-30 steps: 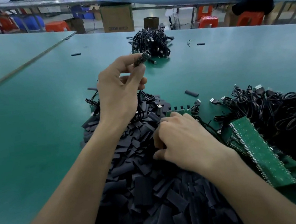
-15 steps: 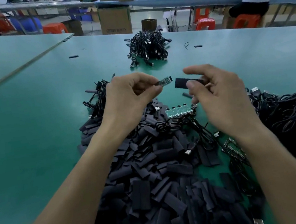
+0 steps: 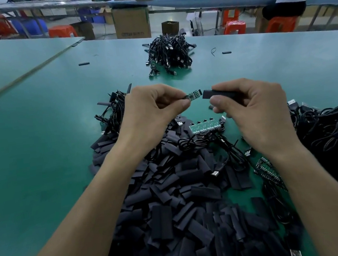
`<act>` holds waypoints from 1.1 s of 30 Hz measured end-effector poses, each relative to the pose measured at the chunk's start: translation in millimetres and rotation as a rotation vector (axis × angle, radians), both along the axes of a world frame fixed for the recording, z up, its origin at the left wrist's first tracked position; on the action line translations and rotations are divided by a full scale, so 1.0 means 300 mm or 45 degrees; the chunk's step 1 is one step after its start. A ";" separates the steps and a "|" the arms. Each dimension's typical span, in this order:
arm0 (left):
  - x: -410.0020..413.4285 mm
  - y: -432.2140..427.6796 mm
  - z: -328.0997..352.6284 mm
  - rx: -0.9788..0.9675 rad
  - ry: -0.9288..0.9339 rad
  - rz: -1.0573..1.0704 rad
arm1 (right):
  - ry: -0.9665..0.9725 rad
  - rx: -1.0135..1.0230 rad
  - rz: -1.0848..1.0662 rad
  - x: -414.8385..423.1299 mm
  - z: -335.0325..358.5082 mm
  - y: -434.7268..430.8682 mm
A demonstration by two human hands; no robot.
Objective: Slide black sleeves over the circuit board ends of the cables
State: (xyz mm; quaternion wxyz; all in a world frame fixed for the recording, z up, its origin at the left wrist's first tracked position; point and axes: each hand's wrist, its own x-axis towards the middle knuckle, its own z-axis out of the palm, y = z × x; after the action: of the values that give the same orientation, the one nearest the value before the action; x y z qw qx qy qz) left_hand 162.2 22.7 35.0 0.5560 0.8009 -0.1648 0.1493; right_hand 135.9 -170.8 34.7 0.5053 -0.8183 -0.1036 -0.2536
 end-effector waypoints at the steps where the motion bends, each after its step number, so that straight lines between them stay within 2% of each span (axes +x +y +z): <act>1: -0.001 -0.001 0.000 -0.002 0.008 -0.005 | -0.014 0.009 0.005 0.000 -0.001 0.000; 13: 0.000 0.006 0.004 0.038 0.027 -0.130 | -0.050 -0.010 0.037 -0.002 -0.005 -0.004; 20: -0.006 0.002 -0.002 0.097 0.040 -0.236 | 0.033 -0.137 0.258 0.000 -0.007 -0.030; 29: -0.004 0.014 -0.004 0.008 0.108 -0.351 | 0.051 0.002 0.326 0.010 -0.010 -0.043; 33: 0.005 0.016 -0.015 0.053 0.133 -0.308 | 0.043 0.063 0.317 0.011 -0.007 -0.043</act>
State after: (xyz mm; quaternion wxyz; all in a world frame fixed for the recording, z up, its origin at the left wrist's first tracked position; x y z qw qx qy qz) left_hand 163.8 27.6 30.6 0.5611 0.7932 -0.2340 0.0360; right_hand 139.1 -183.8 32.6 0.5545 -0.7905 -0.1898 -0.1776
